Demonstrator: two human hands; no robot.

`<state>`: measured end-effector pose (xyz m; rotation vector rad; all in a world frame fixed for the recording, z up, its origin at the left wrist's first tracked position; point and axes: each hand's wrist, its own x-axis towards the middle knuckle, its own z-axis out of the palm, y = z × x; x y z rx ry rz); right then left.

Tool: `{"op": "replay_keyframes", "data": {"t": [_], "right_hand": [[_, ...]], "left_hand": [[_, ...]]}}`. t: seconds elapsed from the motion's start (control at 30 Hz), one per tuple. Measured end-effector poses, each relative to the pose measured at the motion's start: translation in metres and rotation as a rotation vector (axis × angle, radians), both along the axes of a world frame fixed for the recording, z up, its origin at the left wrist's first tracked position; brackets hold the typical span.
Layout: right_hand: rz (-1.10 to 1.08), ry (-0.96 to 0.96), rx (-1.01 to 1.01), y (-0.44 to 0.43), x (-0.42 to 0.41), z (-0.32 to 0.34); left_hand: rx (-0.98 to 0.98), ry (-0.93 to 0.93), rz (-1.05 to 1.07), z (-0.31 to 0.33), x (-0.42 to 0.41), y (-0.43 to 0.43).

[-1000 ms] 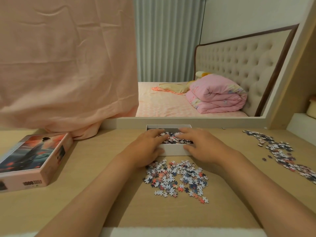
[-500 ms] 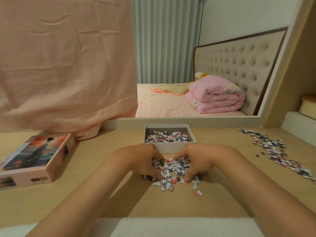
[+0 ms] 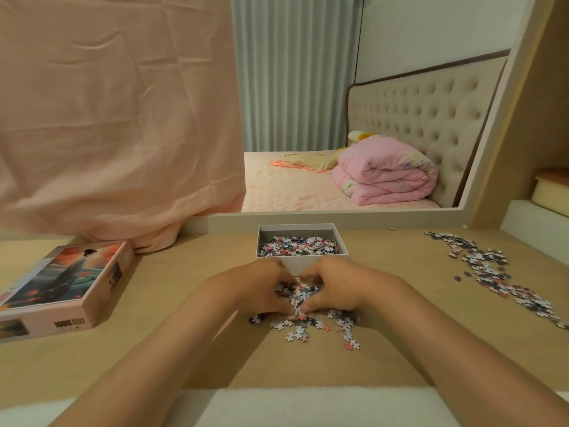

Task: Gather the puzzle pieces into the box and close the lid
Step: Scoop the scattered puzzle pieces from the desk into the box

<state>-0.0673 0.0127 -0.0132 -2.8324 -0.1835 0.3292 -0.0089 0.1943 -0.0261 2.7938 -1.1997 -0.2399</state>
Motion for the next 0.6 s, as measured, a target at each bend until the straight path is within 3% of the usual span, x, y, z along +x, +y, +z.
{"op": "replay_keyframes", "data": {"t": [0.3,0.47,0.6], "right_hand": [[-0.067,-0.164,0.151,0.004,0.003,-0.006],[-0.123,-0.137,0.348,-0.005,0.008,0.001],[-0.165,-0.239,0.453,-0.011,0.018,0.014]], "left_hand": [[-0.252,0.046,0.046,-0.004,0.006,0.000],[-0.335,0.065,0.028,-0.004,0.014,0.004],[-0.541,0.096,0.062,0.009,0.024,0.005]]}}
